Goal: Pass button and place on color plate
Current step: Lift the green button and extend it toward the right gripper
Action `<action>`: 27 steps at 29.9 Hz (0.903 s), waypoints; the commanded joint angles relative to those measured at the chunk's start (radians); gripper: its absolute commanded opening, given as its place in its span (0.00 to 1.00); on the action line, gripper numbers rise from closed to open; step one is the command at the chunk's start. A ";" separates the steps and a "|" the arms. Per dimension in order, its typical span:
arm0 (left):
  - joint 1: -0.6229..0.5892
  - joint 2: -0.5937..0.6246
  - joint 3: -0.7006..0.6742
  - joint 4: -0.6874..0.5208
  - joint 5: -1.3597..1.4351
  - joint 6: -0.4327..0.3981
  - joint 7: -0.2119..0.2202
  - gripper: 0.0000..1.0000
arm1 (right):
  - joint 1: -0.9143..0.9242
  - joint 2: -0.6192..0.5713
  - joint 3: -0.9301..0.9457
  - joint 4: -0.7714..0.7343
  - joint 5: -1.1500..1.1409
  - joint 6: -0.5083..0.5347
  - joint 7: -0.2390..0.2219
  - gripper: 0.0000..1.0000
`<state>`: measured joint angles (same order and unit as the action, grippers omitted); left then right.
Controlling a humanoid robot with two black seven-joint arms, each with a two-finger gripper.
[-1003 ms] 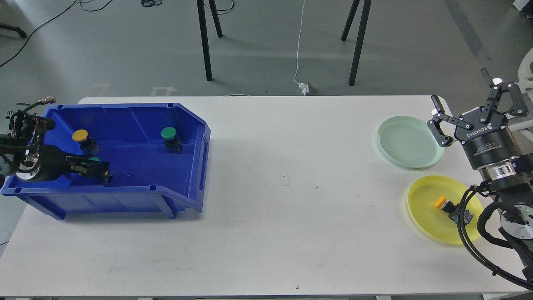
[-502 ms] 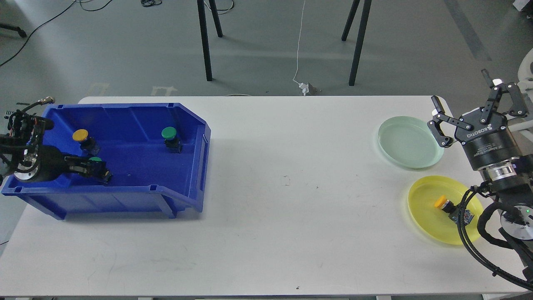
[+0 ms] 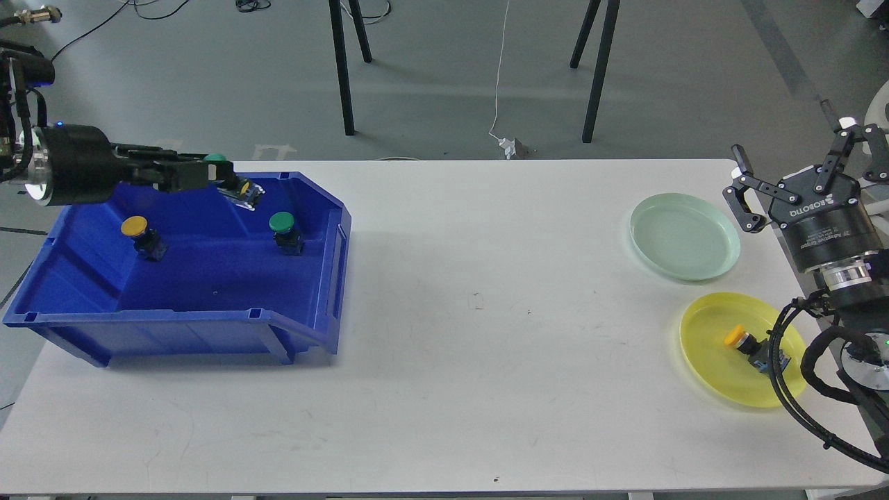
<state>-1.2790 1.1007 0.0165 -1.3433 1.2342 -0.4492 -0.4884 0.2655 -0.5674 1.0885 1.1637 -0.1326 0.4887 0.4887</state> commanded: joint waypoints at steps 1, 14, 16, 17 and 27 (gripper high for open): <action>0.003 -0.096 -0.020 -0.063 -0.201 0.012 0.000 0.18 | 0.009 0.004 0.002 0.010 -0.050 0.000 0.000 0.99; 0.193 -0.539 -0.110 0.064 -0.395 0.069 0.000 0.20 | 0.076 0.196 -0.090 0.129 -0.726 -0.186 0.000 0.99; 0.237 -0.567 -0.151 0.093 -0.394 0.067 0.000 0.20 | 0.090 0.211 -0.152 0.131 -0.739 -0.211 0.000 0.99; 0.256 -0.581 -0.165 0.108 -0.394 0.066 0.000 0.20 | 0.095 0.216 -0.180 0.131 -0.742 -0.223 0.000 0.99; 0.285 -0.641 -0.196 0.158 -0.397 0.061 0.000 0.21 | 0.078 0.227 -0.272 0.162 -0.776 -0.243 0.000 0.98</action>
<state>-0.9962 0.4615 -0.1779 -1.1874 0.8381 -0.3880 -0.4887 0.3517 -0.3464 0.8198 1.3058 -0.9086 0.2458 0.4887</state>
